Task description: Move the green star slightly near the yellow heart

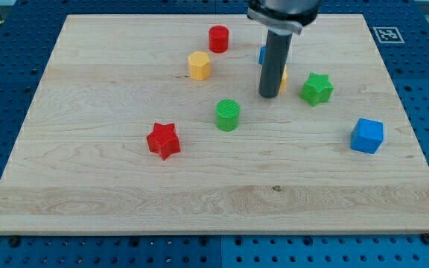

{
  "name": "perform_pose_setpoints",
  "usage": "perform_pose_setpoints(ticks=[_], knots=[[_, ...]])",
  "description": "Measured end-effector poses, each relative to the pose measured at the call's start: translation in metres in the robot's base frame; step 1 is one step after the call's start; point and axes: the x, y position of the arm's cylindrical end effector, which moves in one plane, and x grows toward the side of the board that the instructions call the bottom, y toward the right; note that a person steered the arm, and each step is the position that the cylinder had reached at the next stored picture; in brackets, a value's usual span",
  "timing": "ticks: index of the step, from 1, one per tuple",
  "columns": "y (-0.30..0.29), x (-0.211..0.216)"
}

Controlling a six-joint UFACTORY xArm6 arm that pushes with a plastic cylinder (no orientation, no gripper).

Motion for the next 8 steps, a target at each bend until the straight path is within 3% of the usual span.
perform_pose_setpoints(ticks=[2, 3, 5, 7, 8], knots=[[-0.001, -0.005], [0.014, 0.025], [0.104, 0.034], [0.142, 0.051], [0.159, 0.026]])
